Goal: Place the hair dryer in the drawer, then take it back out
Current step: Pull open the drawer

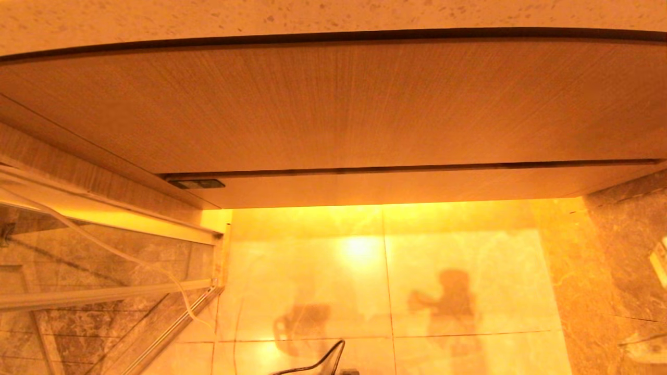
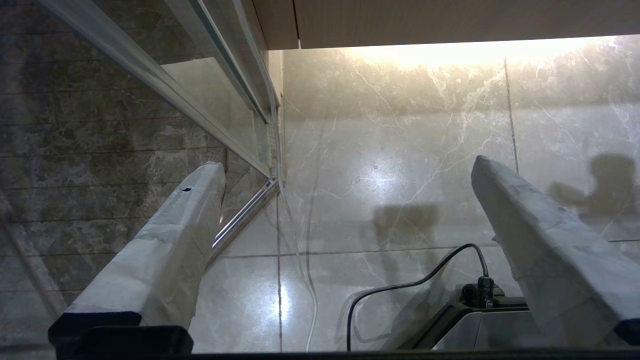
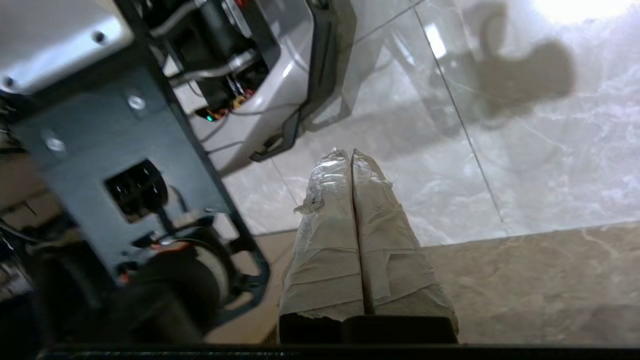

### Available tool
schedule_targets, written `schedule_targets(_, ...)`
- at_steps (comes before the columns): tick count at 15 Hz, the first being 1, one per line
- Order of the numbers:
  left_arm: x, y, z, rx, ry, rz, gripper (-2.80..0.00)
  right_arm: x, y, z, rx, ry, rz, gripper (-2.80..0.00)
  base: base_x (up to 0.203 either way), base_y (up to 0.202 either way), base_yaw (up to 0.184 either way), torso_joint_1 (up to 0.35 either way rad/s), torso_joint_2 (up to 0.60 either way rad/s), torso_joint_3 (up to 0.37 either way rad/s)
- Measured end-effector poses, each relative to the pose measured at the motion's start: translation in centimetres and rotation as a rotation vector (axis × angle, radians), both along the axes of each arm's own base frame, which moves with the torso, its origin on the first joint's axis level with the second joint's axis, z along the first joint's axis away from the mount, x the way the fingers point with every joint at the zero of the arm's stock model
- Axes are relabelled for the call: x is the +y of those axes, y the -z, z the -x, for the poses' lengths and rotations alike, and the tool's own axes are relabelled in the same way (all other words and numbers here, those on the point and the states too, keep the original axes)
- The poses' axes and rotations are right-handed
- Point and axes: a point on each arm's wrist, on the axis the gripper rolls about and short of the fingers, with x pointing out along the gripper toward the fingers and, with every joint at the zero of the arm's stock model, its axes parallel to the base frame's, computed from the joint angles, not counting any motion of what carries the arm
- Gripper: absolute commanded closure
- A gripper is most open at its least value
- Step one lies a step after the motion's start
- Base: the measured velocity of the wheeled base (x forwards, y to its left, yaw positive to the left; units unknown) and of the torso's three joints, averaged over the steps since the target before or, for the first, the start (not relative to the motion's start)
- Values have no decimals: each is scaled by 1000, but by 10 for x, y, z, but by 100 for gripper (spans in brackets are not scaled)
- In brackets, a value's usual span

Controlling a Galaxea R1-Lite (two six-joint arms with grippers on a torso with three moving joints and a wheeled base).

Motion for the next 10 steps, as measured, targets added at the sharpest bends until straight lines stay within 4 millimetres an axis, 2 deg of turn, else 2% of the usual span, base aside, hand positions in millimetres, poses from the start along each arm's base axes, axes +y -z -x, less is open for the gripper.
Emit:
schedule_targets(5, 0, 0, 0, 0, 0, 0, -280, 1, 22, -11, 110, 9, 11, 0, 0, 0, 0, 0, 0, 0)
schedule_targets(10, 0, 0, 0, 0, 0, 0, -280, 11, 20, -3, 90, -12, 63, 0, 0, 0, 0, 0, 0, 0)
